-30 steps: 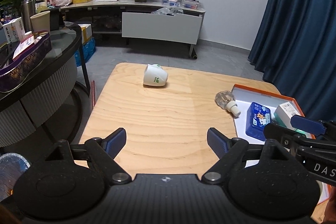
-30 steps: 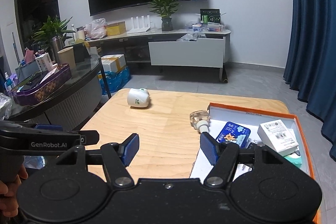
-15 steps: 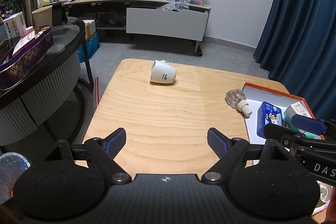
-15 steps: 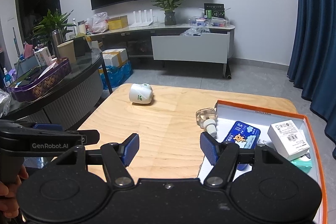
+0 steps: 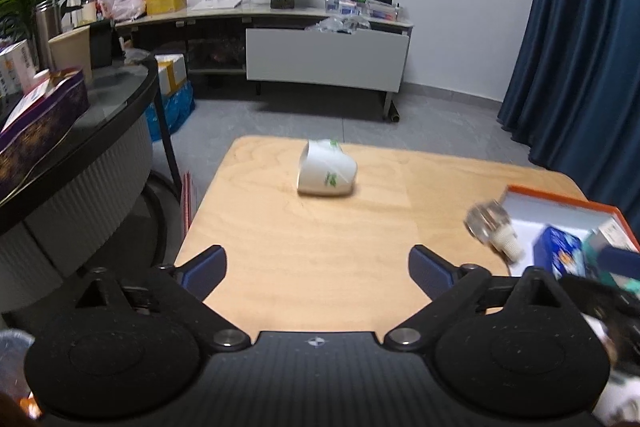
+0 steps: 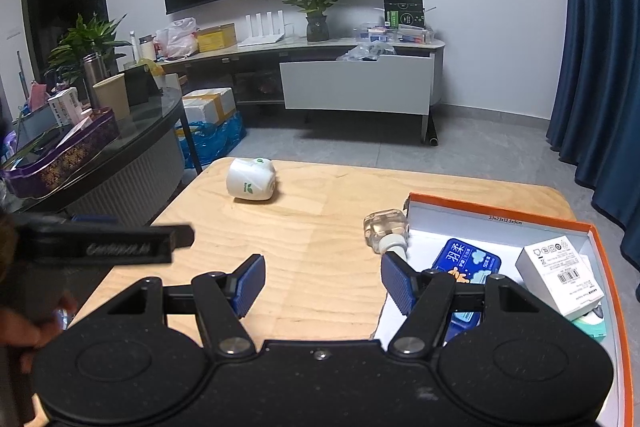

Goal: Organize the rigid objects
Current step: 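Grasp the white leaf-printed plug-in with the left tool while the right tool grasps the glass bottle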

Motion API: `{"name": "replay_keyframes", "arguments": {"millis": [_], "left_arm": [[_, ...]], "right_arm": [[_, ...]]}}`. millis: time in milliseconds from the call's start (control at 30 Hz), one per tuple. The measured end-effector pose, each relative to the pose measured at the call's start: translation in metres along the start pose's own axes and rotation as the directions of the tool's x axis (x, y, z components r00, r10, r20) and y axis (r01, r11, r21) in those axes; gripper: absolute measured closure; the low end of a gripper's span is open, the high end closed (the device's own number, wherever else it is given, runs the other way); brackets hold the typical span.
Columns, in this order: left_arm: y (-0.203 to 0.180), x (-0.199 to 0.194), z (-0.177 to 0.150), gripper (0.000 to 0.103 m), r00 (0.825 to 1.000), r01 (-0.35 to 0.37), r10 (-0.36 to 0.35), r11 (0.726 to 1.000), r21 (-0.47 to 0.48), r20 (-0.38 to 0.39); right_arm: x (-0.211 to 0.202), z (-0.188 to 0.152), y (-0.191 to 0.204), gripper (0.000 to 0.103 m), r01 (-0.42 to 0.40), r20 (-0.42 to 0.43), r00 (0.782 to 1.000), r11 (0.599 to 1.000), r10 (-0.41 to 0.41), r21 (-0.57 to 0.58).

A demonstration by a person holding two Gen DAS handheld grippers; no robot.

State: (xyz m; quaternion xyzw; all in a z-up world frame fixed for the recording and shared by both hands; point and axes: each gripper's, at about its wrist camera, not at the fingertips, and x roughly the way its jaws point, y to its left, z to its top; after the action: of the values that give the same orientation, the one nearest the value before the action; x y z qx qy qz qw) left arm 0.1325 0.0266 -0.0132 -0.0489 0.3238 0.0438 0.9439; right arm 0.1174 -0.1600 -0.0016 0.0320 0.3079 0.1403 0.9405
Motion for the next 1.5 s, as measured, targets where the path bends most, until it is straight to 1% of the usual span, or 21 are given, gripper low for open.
{"name": "replay_keyframes", "arguments": {"millis": [133, 233, 433, 533, 633, 667, 733, 767, 800, 833, 900, 967, 1067, 1133, 1200, 1267, 1333, 1367, 1400, 1500], "left_arm": [[0.000, 0.035, 0.015, 0.000, 1.000, 0.003, -0.003, 1.000, 0.023, 0.009], [-0.002, 0.065, 0.024, 0.000, 1.000, -0.007, 0.006, 0.999, 0.049, 0.027], [-0.003, 0.126, 0.039, 0.000, 0.999, -0.035, 0.036, 0.997, 0.065, -0.011], [-0.002, 0.145, 0.043, 0.000, 0.999, -0.034, 0.036, 0.998, 0.055, -0.026], [-0.003, 0.156, 0.045, 0.000, 0.998, -0.050, 0.052, 0.996, 0.071, -0.032], [-0.002, 0.157, 0.045, 0.003, 0.998, -0.050, 0.052, 0.996, 0.072, -0.029], [-0.002, 0.156, 0.045, 0.017, 0.999, -0.031, 0.033, 0.996, 0.081, -0.024], [-0.003, 0.152, 0.045, 0.035, 1.000, -0.018, 0.019, 0.996, 0.089, -0.018], [-0.004, 0.148, 0.044, 0.042, 1.000, -0.010, 0.011, 0.995, 0.101, -0.017], [-0.004, 0.145, 0.044, 0.042, 1.000, -0.008, 0.011, 0.994, 0.110, -0.027], [0.000, 0.136, 0.040, 0.042, 0.998, 0.031, -0.027, 0.995, 0.098, -0.048], [0.002, 0.122, 0.033, 0.042, 0.998, 0.034, -0.029, 0.995, 0.099, -0.050], [0.006, 0.098, 0.024, 0.042, 0.998, 0.054, -0.050, 0.995, 0.080, -0.046], [0.011, 0.084, 0.019, 0.042, 0.997, 0.070, -0.069, 0.997, 0.043, -0.037], [0.014, 0.073, 0.013, 0.042, 0.995, 0.088, -0.087, 0.996, 0.002, -0.048], [0.015, 0.065, 0.006, 0.042, 0.993, 0.100, -0.100, 0.995, -0.006, -0.061], [0.016, 0.057, 0.000, 0.042, 0.992, 0.100, -0.102, 0.995, -0.021, -0.072], [0.018, 0.053, -0.003, 0.042, 0.991, 0.109, -0.111, 0.993, -0.038, -0.074], [0.019, 0.051, -0.003, 0.042, 0.990, 0.116, -0.119, 0.992, -0.052, -0.075], [0.019, 0.044, -0.005, 0.042, 0.992, 0.103, -0.106, 0.993, -0.049, -0.065]], "right_arm": [[0.006, 0.001, -0.008, 0.025, 0.000, -0.005, 1.000, 1.000, 0.000, 0.018], [0.011, 0.001, -0.013, 0.025, 0.005, -0.010, 1.000, 1.000, -0.005, 0.021], [0.016, 0.007, -0.023, 0.025, 0.019, -0.002, 1.000, 1.000, -0.019, 0.025], [0.022, 0.009, -0.028, 0.025, 0.025, -0.009, 1.000, 0.999, -0.025, 0.027], [0.027, 0.011, -0.034, 0.025, 0.020, -0.015, 1.000, 0.999, -0.020, 0.034], [0.030, 0.011, -0.035, 0.025, 0.019, -0.020, 1.000, 0.999, -0.019, 0.033], [0.039, 0.012, -0.039, 0.025, 0.005, -0.039, 0.999, 0.999, -0.003, 0.034], [0.043, 0.013, -0.039, 0.025, -0.006, -0.047, 0.999, 0.999, 0.008, 0.032], [0.047, 0.014, -0.040, 0.025, -0.013, -0.051, 0.999, 1.000, 0.014, 0.028], [0.052, 0.016, -0.040, 0.025, -0.015, -0.059, 0.998, 1.000, 0.016, 0.022], [0.063, 0.019, -0.041, 0.025, -0.036, -0.080, 0.996, 0.999, 0.037, 0.012], [0.076, 0.024, -0.041, 0.025, -0.051, -0.096, 0.994, 0.999, 0.052, 0.007], [0.098, 0.033, -0.038, 0.026, -0.030, -0.130, 0.991, 0.999, 0.027, -0.023], [0.115, 0.038, -0.039, 0.026, -0.014, -0.153, 0.988, 1.000, 0.011, -0.020], [0.131, 0.042, -0.042, 0.026, 0.009, -0.172, 0.985, 1.000, -0.012, -0.019], [0.149, 0.042, -0.045, 0.027, 0.040, -0.219, 0.975, 0.999, -0.047, -0.033], [0.164, 0.041, -0.048, 0.029, 0.062, -0.257, 0.964, 0.997, -0.072, -0.046], [0.171, 0.039, -0.049, 0.034, 0.066, -0.276, 0.958, 0.997, -0.077, -0.047], [0.172, 0.038, -0.049, 0.043, 0.074, -0.257, 0.962, 0.996, -0.087, -0.058], [0.172, 0.034, -0.045, 0.043, 0.082, -0.241, 0.966, 0.994, -0.097, -0.069]]}}
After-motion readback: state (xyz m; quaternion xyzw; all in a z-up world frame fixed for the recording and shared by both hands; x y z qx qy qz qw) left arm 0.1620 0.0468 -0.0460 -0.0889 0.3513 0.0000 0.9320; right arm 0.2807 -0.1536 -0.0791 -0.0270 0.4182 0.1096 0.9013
